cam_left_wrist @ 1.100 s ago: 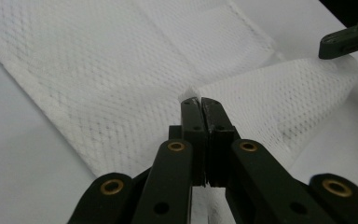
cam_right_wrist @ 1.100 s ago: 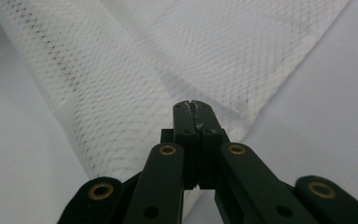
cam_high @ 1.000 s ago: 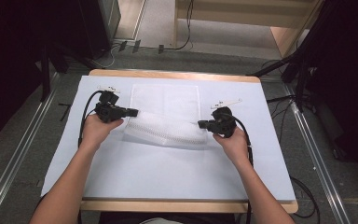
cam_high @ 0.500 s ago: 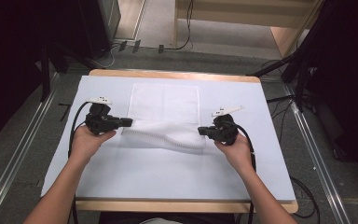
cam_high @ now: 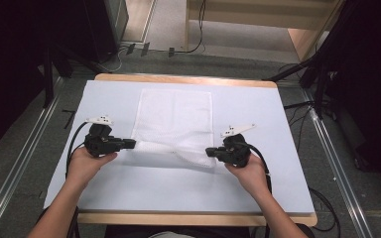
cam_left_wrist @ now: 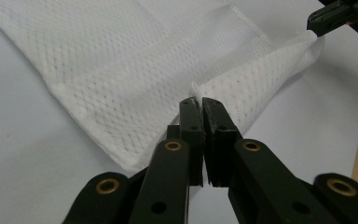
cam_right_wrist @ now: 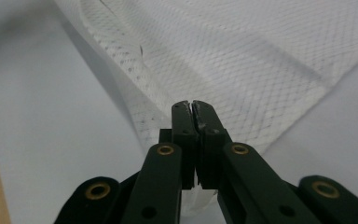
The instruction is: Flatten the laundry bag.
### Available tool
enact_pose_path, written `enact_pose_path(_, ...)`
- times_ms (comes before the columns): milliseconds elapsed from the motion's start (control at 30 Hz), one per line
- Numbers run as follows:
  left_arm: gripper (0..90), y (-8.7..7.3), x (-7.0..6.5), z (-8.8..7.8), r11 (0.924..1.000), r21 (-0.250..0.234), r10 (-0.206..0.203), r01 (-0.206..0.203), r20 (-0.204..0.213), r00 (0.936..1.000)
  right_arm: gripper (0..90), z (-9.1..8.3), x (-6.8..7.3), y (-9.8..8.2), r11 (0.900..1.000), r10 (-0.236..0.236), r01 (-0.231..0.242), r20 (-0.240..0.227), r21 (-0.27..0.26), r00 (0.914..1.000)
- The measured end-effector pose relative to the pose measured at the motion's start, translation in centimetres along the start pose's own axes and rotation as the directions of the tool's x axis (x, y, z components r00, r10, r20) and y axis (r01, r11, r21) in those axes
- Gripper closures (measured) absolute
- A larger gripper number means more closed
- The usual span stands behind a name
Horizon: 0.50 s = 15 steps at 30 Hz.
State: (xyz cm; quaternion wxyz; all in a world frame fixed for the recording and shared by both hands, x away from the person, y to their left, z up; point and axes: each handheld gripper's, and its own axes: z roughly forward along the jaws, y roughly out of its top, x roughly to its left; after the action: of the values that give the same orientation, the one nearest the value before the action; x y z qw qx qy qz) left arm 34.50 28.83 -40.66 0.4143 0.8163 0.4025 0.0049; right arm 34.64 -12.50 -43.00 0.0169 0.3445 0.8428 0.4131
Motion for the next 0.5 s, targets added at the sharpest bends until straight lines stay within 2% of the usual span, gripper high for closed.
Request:
enact_pose_path(133,79.8,0.0,-0.2,-0.6,0.9996,-0.025,-0.008,0.008,0.009,0.9999,86.9,-0.4,0.7,-0.2,1.0,-0.012,0.012,-0.003,-0.001,0.9999)
enact_pose_path(267,70.6,0.0,-0.6,-1.5,0.999,-0.044,0.005,-0.003,0.029,0.9996,81.8,-1.4,1.3,-0.1,0.999,-0.024,0.024,-0.008,-0.038,0.9997)
enact_pose_path(333,68.0,0.0,-0.6,-1.9,0.9988,-0.047,0.01,-0.009,0.016,0.9998,80.2,-1.8,1.4,0.0,0.998,-0.029,0.028,-0.007,-0.059,0.9996)
enact_pose_path(367,66.9,0.0,-0.5,-2.0,0.999,-0.044,0.008,-0.008,-0.003,1.0,79.2,-2.0,1.4,0.0,0.997,-0.03,0.03,-0.002,-0.067,0.9995)
enact_pose_path(500,65.6,-0.3,-0.1,-1.8,0.9997,-0.021,-0.013,0.013,-0.042,0.999,75.8,-1.9,0.8,0.0,0.997,-0.013,0.013,0.008,-0.073,0.9999)
